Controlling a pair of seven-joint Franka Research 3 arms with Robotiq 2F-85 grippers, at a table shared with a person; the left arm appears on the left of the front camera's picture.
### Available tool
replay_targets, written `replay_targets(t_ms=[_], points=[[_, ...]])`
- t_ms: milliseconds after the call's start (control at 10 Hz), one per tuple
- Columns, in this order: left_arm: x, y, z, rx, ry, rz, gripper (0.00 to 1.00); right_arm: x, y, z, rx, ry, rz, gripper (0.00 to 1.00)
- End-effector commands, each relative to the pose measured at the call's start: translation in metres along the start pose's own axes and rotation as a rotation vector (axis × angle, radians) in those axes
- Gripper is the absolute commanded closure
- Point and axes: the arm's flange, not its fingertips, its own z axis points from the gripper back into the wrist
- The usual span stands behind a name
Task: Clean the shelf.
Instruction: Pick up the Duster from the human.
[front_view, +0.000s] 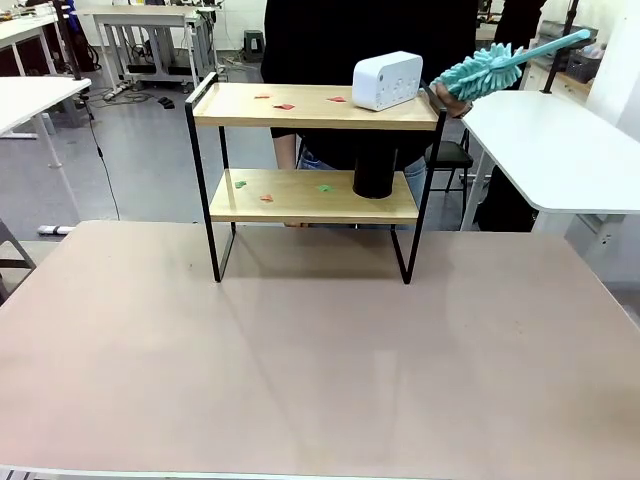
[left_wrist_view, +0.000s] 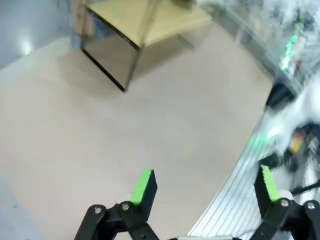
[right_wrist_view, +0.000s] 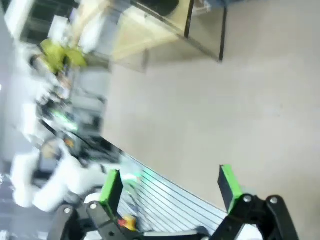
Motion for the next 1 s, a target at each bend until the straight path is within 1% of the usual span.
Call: replay_targets(t_ms=[0, 200, 300, 400, 500, 600, 900], points=[[-0.020, 0.039, 0.015, -0.156, -0.482, 0.184, 0.00, -0.013, -0.065, 0.033, 0.221, -0.191, -0.131, 0.00], [-0.047, 0.056, 0.006, -0.216, -0.606, 0.287, 0.00, -0.019, -0.118, 0.062, 0.334, -0.300, -0.236, 0.00], [-0.051, 0.058, -0.005, -0.209, -0.659, 0.348, 0.00, -0.025, -0.139, 0.064, 0.301, -0.365, -0.297, 0.00], [-0.049, 0.062, -0.014, -0.175, -0.626, 0.442, 0.00, -0.033, -0.152, 0.052, 0.177, -0.399, -0.366, 0.00], [-0.038, 0.067, -0.028, -0.119, -0.562, 0.553, 0.00, -0.035, -0.127, 0.078, 0.282, -0.341, -0.300, 0.00], [-0.060, 0.072, 0.011, -0.177, -0.639, 0.420, 0.00, -0.035, -0.127, 0.078, 0.282, -0.341, -0.300, 0.00], [-0.060, 0.072, 0.011, -0.177, -0.639, 0.420, 0.00, -0.035, -0.127, 0.078, 0.282, -0.341, -0.300, 0.00]])
